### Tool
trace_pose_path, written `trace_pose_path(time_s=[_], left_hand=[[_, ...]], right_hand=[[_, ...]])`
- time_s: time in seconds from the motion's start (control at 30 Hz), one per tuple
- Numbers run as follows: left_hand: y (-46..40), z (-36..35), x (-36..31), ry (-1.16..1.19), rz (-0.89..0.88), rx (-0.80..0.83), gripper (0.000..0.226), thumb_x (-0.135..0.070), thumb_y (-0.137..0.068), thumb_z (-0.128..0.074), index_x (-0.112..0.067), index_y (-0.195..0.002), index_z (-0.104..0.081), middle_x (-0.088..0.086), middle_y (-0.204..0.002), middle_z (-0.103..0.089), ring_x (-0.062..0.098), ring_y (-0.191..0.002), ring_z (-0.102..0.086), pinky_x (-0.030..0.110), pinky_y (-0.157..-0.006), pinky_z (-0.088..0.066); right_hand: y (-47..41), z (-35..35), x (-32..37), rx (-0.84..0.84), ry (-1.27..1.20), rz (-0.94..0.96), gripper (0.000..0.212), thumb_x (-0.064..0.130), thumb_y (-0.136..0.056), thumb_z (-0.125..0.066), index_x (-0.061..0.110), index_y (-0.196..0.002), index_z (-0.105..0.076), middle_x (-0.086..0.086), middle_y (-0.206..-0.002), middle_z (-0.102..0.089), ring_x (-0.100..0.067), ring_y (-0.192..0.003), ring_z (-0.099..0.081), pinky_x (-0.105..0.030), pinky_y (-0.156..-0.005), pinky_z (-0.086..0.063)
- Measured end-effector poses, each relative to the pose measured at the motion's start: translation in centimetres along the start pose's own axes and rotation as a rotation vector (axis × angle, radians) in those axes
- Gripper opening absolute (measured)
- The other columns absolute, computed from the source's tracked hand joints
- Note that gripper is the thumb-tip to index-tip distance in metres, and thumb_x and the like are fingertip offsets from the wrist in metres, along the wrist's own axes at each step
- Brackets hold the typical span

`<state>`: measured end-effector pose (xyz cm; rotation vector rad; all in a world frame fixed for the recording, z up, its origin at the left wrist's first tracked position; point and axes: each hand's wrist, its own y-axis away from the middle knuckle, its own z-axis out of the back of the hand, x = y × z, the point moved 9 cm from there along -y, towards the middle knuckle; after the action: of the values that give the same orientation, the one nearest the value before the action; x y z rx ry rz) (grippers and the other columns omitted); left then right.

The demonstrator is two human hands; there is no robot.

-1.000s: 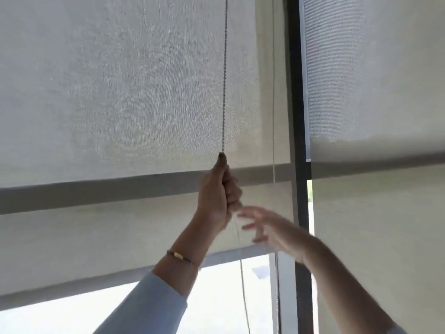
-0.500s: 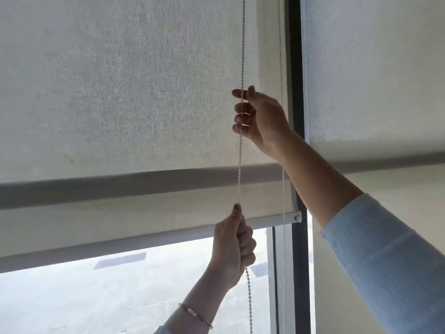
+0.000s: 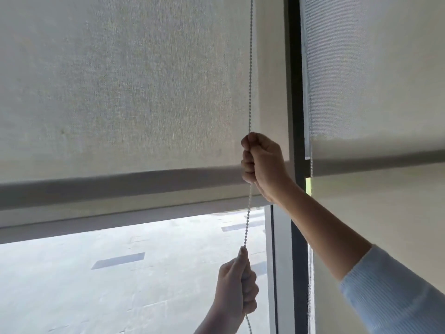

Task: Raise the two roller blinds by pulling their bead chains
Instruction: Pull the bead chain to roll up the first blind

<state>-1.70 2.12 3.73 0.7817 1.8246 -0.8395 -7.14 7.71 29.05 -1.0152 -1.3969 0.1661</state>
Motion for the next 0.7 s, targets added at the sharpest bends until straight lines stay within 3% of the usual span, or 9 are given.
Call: trace_pose_path(time_s=[0.43, 0.7], left_hand=[[0.8, 1.1, 5.6, 0.011, 0.086, 0.016, 0.063, -0.06, -0.089, -0.059, -0.02, -0.06, -0.021, -0.001, -0.054, -0.014, 0.008, -0.045, -0.011, 0.012, -0.049, -0.014], [1.6, 1.9, 8.0, 0.053, 0.069, -0.04, 0.054, -0.043, -0.084, -0.059, -0.017, -0.053, -0.024, -0.005, -0.048, -0.018, 0.004, -0.038, -0.015, 0.012, -0.043, -0.015]], right_hand=[[3.6, 0.9, -4.2, -0.051, 0.014, -0.018, 0.046, 0.001, -0.102, -0.029, 0.023, -0.066, -0.047, 0.012, -0.047, -0.033, -0.005, -0.039, -0.02, -0.012, -0.041, -0.017], [6.5, 1.2, -6.5, -0.094, 0.095, -0.075, 0.04, 0.001, -0.104, -0.03, 0.017, -0.07, -0.041, 0.002, -0.052, -0.026, -0.007, -0.039, -0.017, -0.019, -0.044, -0.01]])
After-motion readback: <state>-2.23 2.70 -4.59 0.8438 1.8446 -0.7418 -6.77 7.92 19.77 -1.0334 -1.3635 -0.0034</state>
